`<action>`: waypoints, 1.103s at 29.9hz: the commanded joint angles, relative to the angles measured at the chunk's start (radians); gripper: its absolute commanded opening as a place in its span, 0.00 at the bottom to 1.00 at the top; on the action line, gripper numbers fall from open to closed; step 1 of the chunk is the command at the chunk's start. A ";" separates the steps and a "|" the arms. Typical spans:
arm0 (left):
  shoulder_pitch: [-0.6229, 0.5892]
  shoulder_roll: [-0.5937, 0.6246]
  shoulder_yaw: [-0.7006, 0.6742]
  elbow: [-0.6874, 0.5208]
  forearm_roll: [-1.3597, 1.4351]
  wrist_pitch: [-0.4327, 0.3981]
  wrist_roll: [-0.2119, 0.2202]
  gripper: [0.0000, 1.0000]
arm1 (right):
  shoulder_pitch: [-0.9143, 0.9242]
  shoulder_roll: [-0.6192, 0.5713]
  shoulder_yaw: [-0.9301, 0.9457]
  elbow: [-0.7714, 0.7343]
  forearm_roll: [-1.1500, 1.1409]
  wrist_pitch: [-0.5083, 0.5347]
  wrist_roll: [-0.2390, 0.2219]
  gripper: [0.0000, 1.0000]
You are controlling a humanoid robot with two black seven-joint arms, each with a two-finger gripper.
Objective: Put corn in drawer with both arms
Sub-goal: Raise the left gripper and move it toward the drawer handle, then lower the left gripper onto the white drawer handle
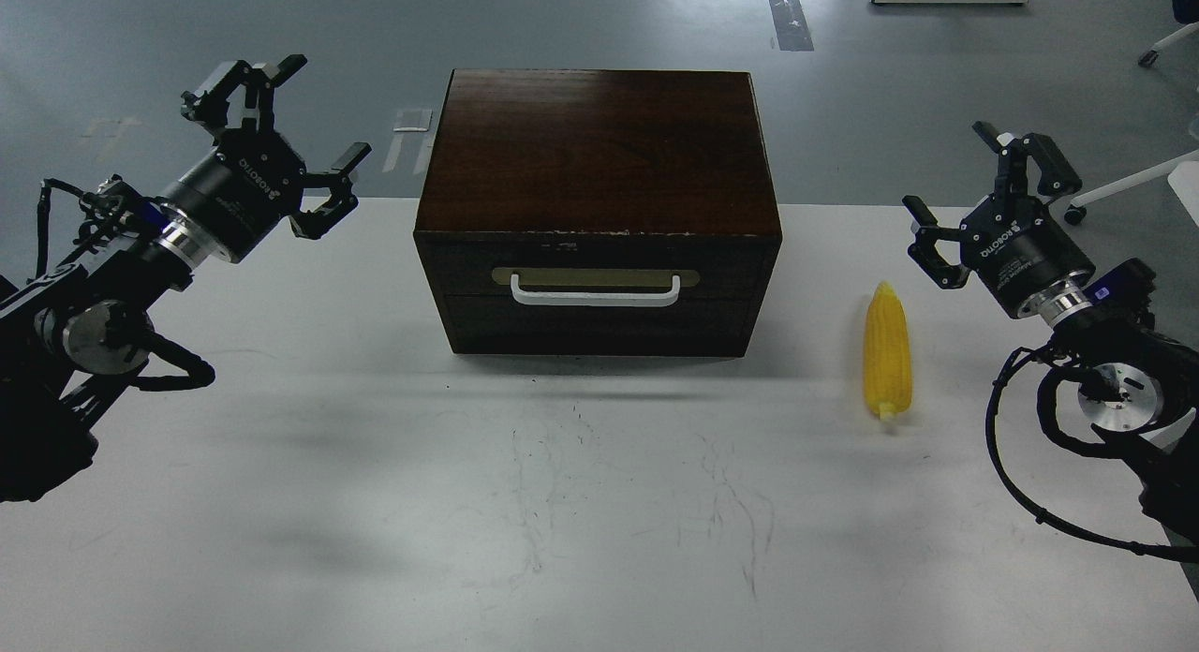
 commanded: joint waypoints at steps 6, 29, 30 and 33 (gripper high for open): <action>0.007 0.013 0.000 -0.002 0.000 0.000 0.003 0.99 | 0.003 -0.007 0.001 0.000 0.001 0.000 -0.005 1.00; -0.545 0.005 0.031 -0.346 1.067 0.000 -0.011 0.99 | 0.006 -0.082 0.011 0.012 0.001 0.000 0.005 1.00; -0.551 -0.032 0.039 -0.347 1.165 0.000 -0.012 0.99 | 0.006 -0.085 0.013 0.014 0.001 0.000 0.005 1.00; -0.563 -0.083 0.066 -0.347 1.310 0.000 -0.030 0.99 | 0.006 -0.098 0.016 0.015 0.001 0.000 0.005 1.00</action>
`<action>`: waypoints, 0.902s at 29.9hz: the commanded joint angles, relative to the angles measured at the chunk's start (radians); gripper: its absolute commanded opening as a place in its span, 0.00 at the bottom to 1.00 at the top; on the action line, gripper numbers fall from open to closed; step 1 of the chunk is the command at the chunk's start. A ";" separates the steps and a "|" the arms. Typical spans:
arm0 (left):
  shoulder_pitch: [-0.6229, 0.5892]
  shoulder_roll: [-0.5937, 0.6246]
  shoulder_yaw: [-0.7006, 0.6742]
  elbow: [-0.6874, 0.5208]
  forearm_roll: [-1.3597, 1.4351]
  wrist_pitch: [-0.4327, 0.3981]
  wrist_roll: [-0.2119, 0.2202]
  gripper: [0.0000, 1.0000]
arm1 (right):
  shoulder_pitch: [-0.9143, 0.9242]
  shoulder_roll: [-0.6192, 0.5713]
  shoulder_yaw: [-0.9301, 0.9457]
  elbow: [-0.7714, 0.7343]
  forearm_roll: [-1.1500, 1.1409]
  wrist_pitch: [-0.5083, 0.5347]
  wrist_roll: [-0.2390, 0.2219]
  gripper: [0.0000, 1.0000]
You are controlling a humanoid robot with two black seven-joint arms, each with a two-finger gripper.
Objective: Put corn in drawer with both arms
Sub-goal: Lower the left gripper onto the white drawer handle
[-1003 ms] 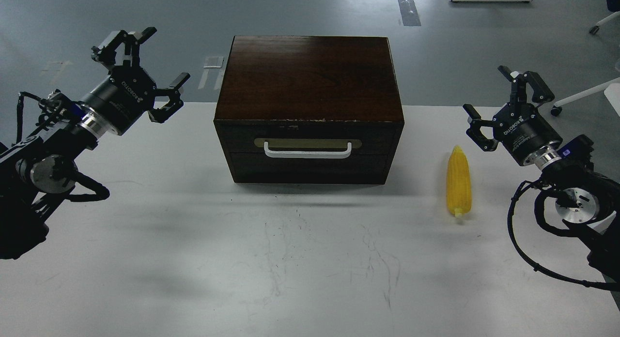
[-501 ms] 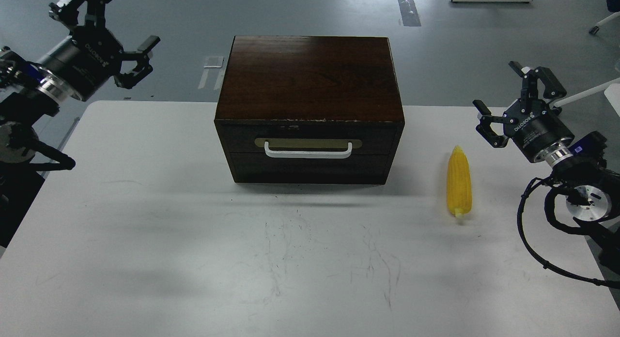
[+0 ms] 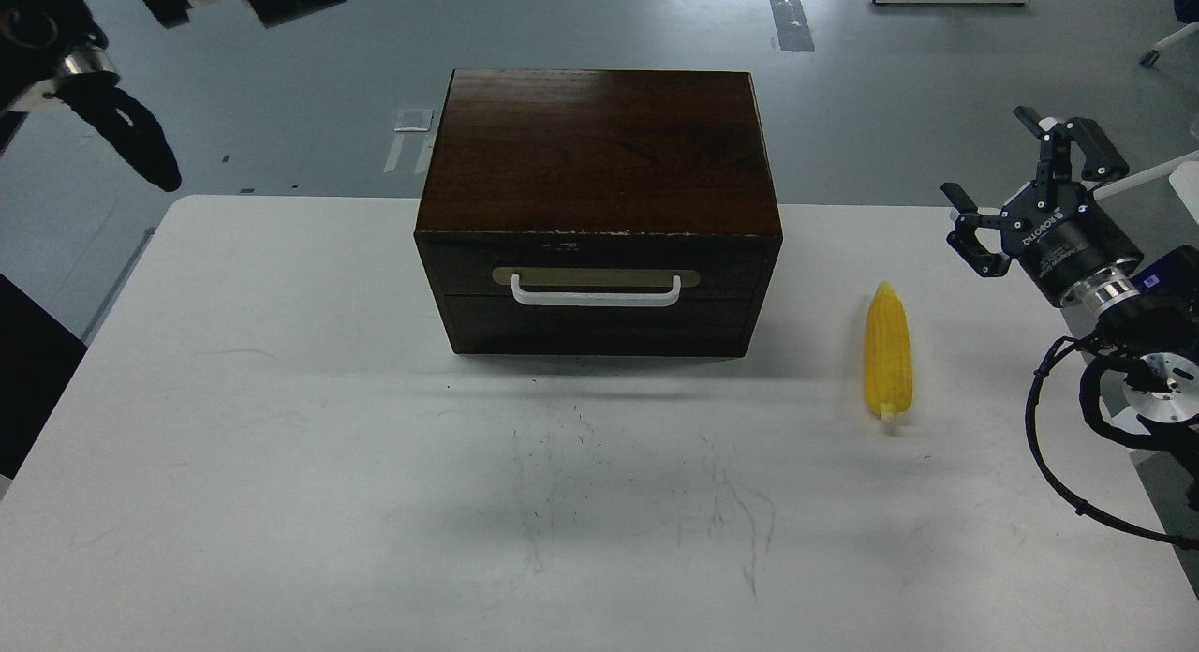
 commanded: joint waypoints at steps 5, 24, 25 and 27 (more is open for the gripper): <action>-0.183 -0.106 0.268 0.012 0.413 0.000 -0.156 0.99 | -0.001 -0.022 0.017 0.002 0.000 0.000 0.000 1.00; -0.409 -0.273 0.808 0.028 0.719 0.000 -0.156 0.99 | -0.006 -0.024 0.019 0.000 0.000 0.000 0.002 1.00; -0.415 -0.287 0.830 0.039 0.728 0.000 -0.156 0.99 | -0.004 -0.024 0.019 0.000 0.000 0.000 0.002 1.00; -0.419 -0.299 0.853 0.053 0.737 0.000 -0.156 0.99 | -0.006 -0.024 0.017 0.000 0.000 0.000 0.002 1.00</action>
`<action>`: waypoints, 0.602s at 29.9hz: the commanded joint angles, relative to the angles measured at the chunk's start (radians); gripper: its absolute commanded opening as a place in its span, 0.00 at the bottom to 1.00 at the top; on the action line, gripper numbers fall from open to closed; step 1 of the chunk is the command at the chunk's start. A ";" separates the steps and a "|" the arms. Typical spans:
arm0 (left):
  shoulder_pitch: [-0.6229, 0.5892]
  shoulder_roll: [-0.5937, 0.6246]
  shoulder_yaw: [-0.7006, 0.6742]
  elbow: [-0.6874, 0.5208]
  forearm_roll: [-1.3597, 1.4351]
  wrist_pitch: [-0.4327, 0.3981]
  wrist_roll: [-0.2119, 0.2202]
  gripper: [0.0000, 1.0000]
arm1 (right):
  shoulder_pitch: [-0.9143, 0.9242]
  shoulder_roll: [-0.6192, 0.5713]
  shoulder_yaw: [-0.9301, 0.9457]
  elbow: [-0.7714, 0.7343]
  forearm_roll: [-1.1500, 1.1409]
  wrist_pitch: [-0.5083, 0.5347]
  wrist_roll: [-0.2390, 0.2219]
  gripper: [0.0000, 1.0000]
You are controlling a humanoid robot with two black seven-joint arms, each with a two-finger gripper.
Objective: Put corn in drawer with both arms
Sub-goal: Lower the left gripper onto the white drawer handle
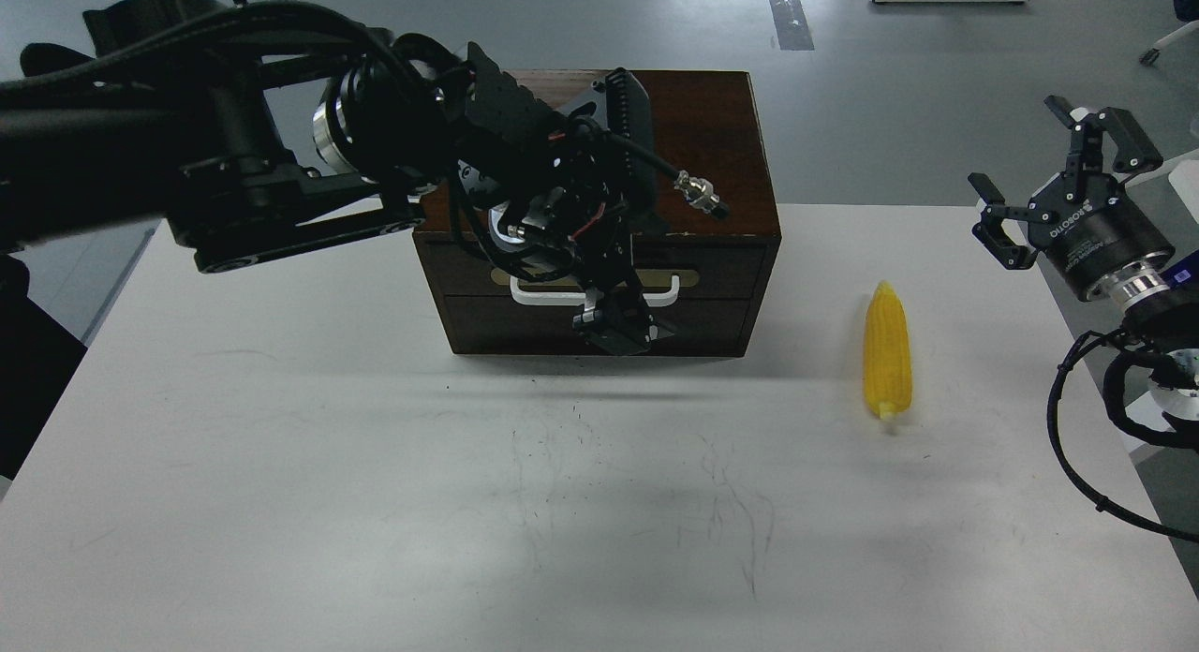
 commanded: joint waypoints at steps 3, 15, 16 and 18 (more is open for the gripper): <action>-0.006 -0.043 0.066 0.062 0.025 0.000 0.000 0.99 | -0.001 -0.008 0.000 0.000 0.000 0.000 0.001 1.00; 0.008 -0.061 0.100 0.075 0.048 0.000 0.000 0.99 | -0.010 -0.008 0.000 0.000 0.000 0.000 0.008 1.00; 0.008 -0.061 0.100 0.076 0.049 0.000 0.000 0.99 | -0.010 -0.008 0.000 0.000 0.000 0.000 0.008 1.00; 0.014 -0.064 0.100 0.086 0.049 0.000 0.000 0.99 | -0.012 -0.008 0.000 0.000 0.000 0.000 0.009 1.00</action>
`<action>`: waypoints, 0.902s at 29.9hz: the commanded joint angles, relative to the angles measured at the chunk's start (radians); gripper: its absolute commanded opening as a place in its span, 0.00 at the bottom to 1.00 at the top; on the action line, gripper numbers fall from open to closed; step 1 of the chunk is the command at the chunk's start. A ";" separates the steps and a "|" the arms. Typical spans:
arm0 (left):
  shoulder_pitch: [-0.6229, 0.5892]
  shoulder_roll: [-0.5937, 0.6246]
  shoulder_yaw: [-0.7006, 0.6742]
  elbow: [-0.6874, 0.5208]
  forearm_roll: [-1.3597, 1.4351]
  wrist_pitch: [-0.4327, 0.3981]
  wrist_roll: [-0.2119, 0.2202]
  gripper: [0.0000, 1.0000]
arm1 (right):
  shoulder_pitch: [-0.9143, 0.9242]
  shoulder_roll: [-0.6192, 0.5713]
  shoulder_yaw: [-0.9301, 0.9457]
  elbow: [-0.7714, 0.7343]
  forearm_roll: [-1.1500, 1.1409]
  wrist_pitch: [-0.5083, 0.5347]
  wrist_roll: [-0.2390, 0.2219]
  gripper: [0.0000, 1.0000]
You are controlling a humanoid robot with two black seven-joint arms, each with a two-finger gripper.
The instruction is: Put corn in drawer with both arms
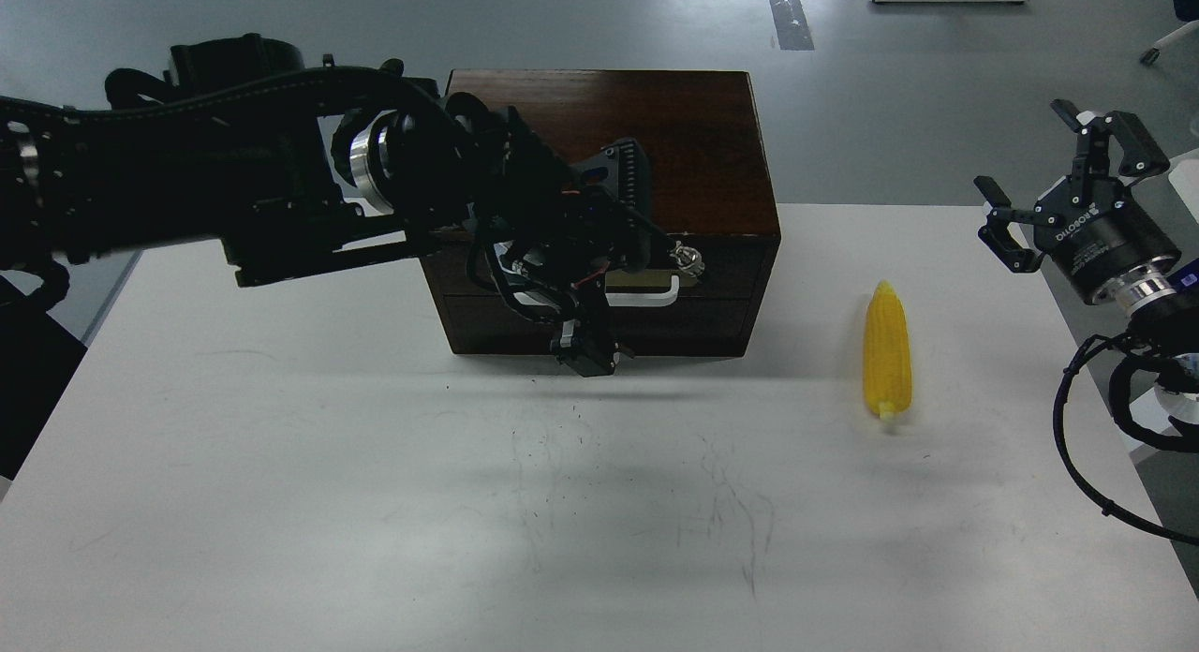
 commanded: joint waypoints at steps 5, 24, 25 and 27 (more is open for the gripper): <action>0.027 -0.003 0.000 0.021 0.004 0.000 0.000 0.99 | -0.004 0.001 0.000 0.000 0.000 0.000 0.001 1.00; 0.045 -0.019 0.040 0.030 0.004 0.000 0.000 0.99 | -0.005 -0.008 0.000 0.000 0.000 0.000 0.003 1.00; 0.047 -0.019 0.042 0.030 0.004 0.000 0.000 0.99 | -0.005 -0.008 0.000 0.000 0.000 0.000 0.004 1.00; 0.045 -0.020 0.053 0.030 0.004 0.000 0.000 0.99 | -0.005 -0.008 0.000 0.000 0.002 0.000 0.006 1.00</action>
